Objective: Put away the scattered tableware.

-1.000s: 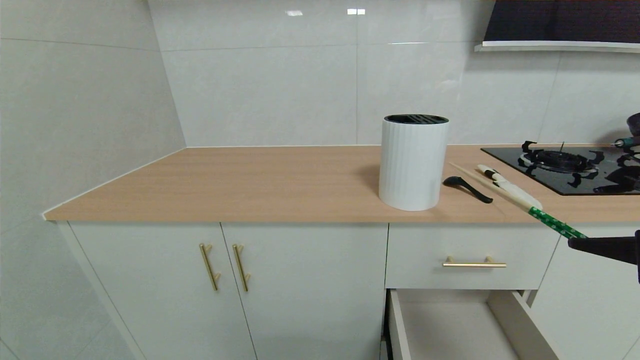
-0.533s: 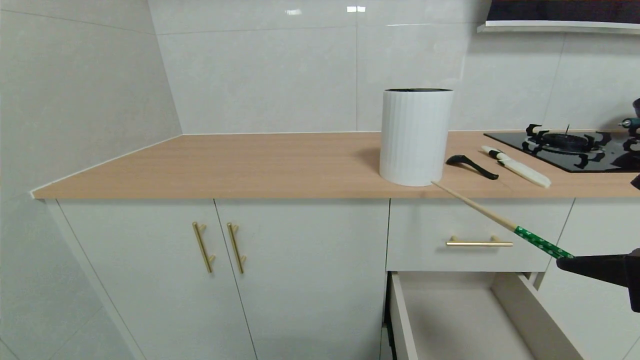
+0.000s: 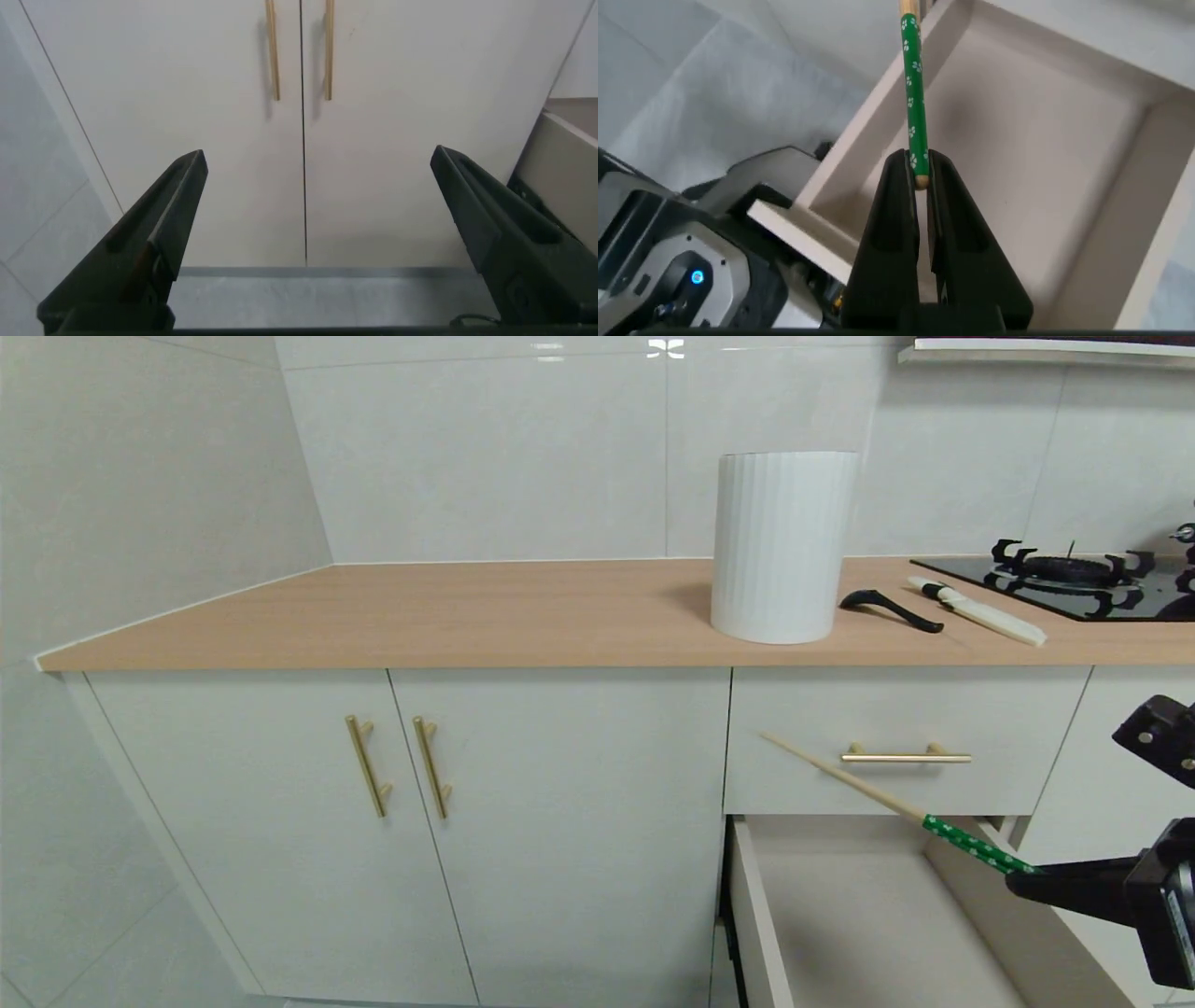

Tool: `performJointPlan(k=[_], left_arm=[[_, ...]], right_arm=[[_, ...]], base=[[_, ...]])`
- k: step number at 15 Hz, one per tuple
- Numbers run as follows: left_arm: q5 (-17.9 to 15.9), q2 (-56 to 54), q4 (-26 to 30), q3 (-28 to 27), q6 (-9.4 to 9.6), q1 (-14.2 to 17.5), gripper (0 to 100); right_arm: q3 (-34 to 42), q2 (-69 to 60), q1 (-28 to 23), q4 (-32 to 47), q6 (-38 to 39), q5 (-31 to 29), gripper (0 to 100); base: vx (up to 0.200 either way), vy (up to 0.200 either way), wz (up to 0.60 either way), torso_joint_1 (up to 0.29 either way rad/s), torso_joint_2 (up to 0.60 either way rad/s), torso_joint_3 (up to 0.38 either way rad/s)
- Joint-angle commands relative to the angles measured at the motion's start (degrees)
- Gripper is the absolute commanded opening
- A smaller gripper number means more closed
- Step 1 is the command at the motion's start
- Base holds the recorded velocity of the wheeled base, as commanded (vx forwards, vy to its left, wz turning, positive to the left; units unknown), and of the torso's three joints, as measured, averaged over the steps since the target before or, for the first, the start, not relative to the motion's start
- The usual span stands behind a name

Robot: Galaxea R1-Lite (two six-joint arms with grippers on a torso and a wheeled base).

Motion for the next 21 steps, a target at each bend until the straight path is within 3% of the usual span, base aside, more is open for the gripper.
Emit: performJointPlan(k=[1,9,14,16,19,21], left_arm=[[-0.01,-0.02,-0.01,0.00,0.00,0.01,100],[-0.01,-0.02,-0.01,0.00,0.00,0.01,100],[-0.01,-0.02,-0.01,0.00,0.00,0.01,100],[-0.01,-0.02,-0.01,0.00,0.00,0.01,100],[-0.01,-0.02,-0.01,0.00,0.00,0.01,100],[-0.01,-0.02,-0.01,0.00,0.00,0.01,100]], right_arm=[[0.07,3.57,0.15,-0.22,0.05,0.02,0],[-1.16,21.94,-0.20,-0.14,0.58,-7.28,0],[-5.03,35.30,-0.55,-0.75,5.94,-10.97,0],[-6.09,43.21,-0.55,-3.92,8.40,-11.06,0],[-6.70,55.25,-0.46,-15.17,12.44,-12.20,0],[-8.28,58.24,0.42,-16.40,13.50,-12.37,0]], base=[[0.000,0.000,0.00,-0.066,0.11,0.110],[0.000,0.000,0.00,-0.004,0.01,0.005],[0.000,0.000,0.00,0.000,0.00,0.000],[0.000,0.000,0.00,0.000,0.00,0.000],[0.000,0.000,0.00,0.000,0.00,0.000],[0.000,0.000,0.00,0.000,0.00,0.000]])
